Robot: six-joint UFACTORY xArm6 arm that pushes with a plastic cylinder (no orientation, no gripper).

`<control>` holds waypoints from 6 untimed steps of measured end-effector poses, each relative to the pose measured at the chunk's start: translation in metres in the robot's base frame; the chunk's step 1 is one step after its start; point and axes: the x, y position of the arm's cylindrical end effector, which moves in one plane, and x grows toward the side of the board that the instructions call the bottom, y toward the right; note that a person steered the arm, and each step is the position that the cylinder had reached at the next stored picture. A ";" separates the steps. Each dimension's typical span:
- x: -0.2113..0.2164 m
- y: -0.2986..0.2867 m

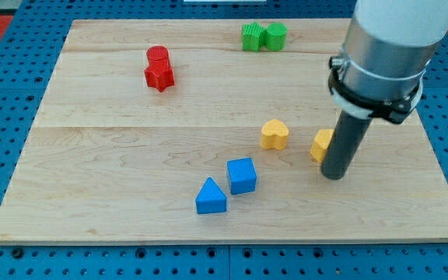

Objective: Push the yellow heart slightly towards the top of the board

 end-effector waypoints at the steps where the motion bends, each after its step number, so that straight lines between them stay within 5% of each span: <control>1: -0.004 -0.039; 6: -0.080 -0.052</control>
